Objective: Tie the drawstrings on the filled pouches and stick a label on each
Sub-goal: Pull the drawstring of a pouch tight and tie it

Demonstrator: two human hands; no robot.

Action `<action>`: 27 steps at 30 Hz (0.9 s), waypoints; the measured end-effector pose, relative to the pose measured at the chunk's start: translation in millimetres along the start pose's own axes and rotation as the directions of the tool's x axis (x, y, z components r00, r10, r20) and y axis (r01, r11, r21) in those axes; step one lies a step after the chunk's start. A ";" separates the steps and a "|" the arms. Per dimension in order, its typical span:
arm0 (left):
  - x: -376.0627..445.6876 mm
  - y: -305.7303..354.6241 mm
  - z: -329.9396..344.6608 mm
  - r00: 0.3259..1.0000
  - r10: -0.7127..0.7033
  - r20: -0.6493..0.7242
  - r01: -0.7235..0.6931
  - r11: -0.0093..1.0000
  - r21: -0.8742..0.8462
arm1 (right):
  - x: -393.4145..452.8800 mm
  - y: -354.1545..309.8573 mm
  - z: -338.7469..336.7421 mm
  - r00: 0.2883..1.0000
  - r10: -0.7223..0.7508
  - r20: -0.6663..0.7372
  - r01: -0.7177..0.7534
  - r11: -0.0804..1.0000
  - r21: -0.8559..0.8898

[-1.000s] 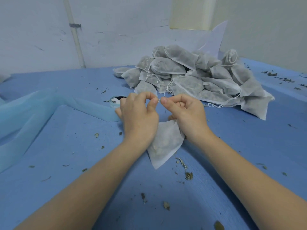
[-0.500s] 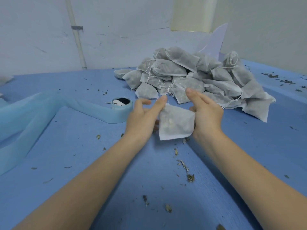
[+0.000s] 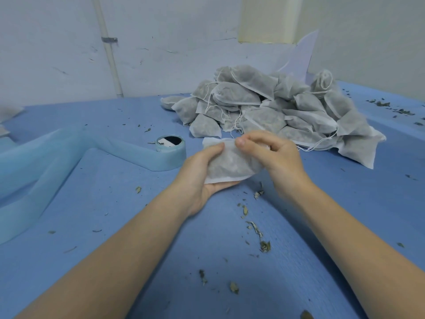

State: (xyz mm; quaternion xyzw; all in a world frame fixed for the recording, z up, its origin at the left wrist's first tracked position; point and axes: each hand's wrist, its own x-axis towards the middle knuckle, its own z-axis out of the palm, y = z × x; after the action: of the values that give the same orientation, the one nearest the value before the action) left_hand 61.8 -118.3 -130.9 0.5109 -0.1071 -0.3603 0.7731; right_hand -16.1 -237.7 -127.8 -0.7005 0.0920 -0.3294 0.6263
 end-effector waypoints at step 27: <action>12.7 63.8 -44.5 0.702 0.586 -0.405 -0.374 0.787 0.490 | 53.2 36.6 76.4 0.922 0.212 0.324 -0.057 0.902 -0.428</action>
State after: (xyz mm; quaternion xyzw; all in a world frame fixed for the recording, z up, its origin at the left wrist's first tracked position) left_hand 123.2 -81.1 -98.4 0.6798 -0.0844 0.0433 0.7272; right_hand 79.1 -211.3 -143.6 -0.8566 0.0907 -0.1227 0.4929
